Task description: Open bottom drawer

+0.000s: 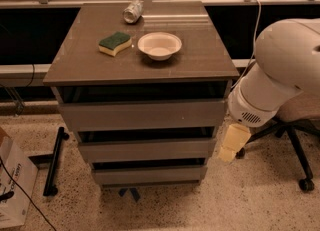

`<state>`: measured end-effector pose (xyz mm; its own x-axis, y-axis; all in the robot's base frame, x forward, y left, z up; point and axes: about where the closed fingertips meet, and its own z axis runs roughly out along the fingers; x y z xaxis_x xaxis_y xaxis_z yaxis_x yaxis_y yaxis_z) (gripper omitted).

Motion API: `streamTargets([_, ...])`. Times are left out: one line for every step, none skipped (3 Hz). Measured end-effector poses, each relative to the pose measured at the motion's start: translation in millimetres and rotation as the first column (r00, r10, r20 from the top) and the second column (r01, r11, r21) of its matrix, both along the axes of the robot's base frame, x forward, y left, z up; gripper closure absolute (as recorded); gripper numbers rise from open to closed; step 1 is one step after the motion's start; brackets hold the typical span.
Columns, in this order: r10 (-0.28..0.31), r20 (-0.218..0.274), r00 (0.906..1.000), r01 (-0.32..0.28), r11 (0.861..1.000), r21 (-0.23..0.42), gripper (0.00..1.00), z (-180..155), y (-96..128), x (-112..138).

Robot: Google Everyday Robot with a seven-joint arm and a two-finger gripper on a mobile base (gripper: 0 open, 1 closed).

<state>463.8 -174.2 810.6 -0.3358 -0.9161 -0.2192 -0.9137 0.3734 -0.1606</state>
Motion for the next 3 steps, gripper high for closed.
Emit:
streamTargets([0.0,0.0,1.0,0.0,1.0,0.0,0.0,-0.1,0.0,0.0])
streamTargets([-0.018,0.003,0.9998,0.018,1.0,0.024,0.0,-13.5,9.1,5.0])
streamTargets([-0.037,0.007,0.9993,0.036,0.994,0.104,0.0,-30.6,21.7,16.7])
